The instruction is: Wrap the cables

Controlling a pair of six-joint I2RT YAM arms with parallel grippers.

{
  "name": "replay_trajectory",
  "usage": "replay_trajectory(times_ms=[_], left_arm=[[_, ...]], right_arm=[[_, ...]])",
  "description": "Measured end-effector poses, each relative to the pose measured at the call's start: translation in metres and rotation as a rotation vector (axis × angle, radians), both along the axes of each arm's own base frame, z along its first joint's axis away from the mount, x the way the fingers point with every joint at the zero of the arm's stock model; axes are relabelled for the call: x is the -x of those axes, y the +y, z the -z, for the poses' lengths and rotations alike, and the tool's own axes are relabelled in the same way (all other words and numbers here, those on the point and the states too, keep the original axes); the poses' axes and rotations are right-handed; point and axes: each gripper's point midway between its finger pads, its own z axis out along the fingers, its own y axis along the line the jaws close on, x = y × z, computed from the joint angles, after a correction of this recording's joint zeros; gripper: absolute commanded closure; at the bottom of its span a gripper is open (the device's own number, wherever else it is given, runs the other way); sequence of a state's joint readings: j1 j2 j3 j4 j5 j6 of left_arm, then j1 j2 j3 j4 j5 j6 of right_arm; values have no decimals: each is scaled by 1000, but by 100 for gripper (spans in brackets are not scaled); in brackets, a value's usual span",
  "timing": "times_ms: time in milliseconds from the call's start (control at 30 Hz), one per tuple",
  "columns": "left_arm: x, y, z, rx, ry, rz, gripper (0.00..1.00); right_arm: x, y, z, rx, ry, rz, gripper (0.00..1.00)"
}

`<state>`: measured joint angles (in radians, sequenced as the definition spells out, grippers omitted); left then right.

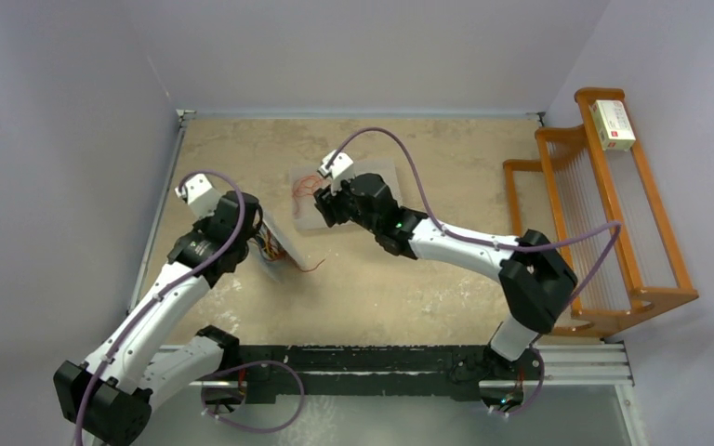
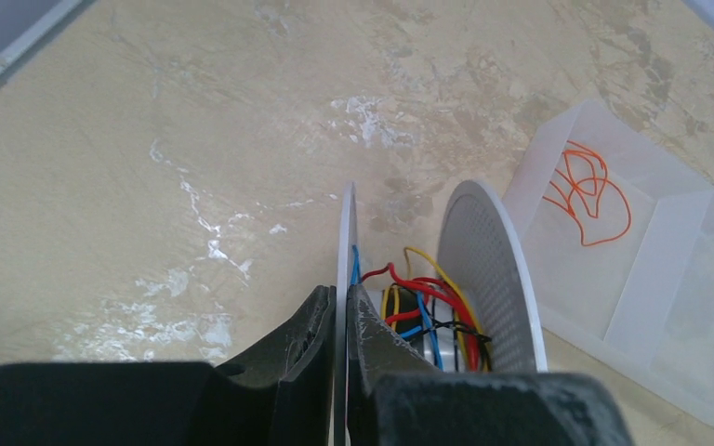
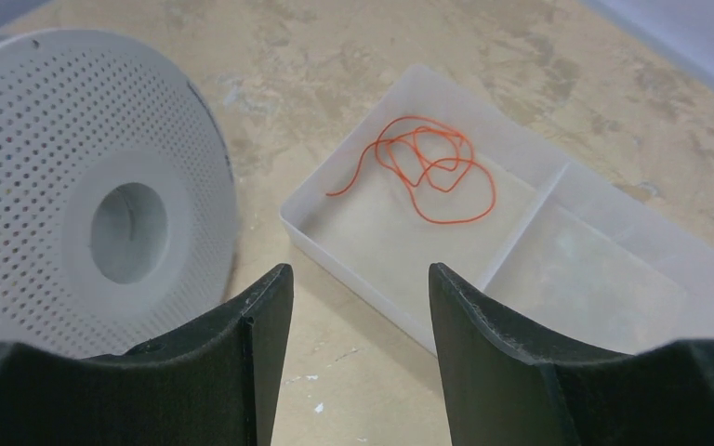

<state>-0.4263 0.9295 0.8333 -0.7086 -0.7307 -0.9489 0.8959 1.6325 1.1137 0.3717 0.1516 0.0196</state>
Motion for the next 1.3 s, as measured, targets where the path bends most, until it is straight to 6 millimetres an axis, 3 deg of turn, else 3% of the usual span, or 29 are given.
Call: replay_trajectory(times_ms=[200,533,733,1000,1167,1300], left_arm=[[5,9,-24,-76,43,7,95],[5,12,-18,-124,88,8,93],[1,10,-15,-119,85,10,82],[1,8,-10,-114,95,19,77],[1,8,-10,-112,96,22,74],[3,8,-12,-107,90,26,72]], right_arm=[[-19,17,34,63,95,-56,43],[-62,40,81,132,182,-76,42],[-79,52,102,172,185,-84,41],[-98,64,129,216,196,-104,42],[-107,66,146,233,209,-109,54],[-110,68,154,236,217,-124,76]])
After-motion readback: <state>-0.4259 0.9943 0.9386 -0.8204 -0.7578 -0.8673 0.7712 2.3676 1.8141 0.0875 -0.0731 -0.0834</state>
